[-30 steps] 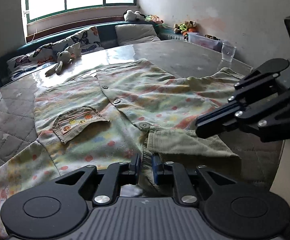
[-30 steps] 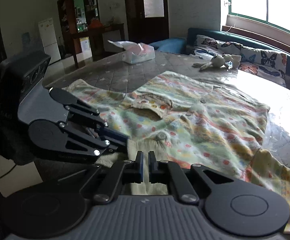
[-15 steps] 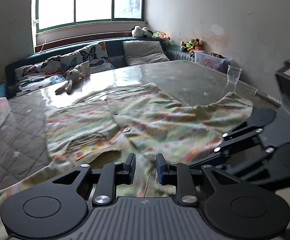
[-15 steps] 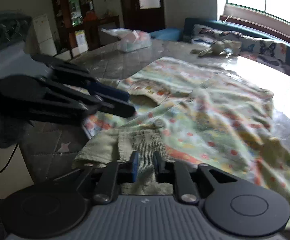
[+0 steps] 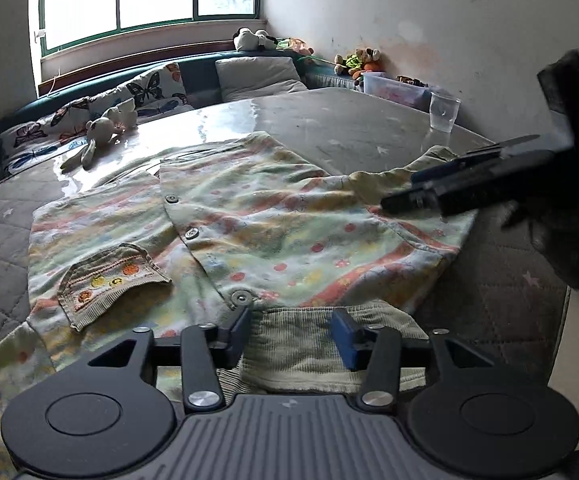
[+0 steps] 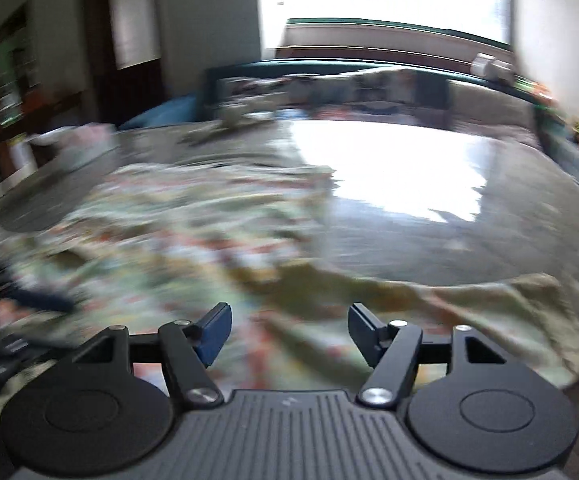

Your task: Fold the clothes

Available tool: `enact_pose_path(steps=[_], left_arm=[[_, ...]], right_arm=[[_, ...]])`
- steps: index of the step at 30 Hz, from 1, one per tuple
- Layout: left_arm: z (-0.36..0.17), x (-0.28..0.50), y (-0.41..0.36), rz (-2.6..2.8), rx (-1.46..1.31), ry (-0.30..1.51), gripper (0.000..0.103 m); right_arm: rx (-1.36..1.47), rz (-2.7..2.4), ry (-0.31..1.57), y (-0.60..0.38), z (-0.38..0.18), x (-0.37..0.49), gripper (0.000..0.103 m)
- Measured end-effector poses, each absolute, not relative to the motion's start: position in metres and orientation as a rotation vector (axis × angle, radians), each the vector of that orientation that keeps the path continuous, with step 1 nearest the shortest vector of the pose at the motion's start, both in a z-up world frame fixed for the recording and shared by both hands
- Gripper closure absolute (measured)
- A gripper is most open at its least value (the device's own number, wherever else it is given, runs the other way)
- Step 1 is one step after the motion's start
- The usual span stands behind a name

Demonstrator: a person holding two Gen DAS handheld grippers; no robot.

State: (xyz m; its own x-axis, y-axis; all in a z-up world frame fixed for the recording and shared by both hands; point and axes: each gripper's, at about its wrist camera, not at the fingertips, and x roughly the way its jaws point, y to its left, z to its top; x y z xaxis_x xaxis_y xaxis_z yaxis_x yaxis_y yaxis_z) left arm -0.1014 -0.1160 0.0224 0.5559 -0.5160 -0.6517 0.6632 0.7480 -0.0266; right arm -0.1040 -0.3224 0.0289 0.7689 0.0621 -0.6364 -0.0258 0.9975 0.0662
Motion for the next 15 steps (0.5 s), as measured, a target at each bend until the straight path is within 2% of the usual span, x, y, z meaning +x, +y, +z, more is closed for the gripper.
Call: enact_pose_path(steps=[9, 15], left_arm=[[0.021, -0.100, -0.117, -0.703, 0.226, 0.692, 0.050], [0.021, -0.100, -0.118, -0.706, 0.229, 0.695, 0.047]], right_arm=[[0.038, -0.121, 0.703, -0.392, 0.009, -0.080, 0.036], [0.059, -0.163, 0.695, -0.422, 0.007, -0.076, 0.025]])
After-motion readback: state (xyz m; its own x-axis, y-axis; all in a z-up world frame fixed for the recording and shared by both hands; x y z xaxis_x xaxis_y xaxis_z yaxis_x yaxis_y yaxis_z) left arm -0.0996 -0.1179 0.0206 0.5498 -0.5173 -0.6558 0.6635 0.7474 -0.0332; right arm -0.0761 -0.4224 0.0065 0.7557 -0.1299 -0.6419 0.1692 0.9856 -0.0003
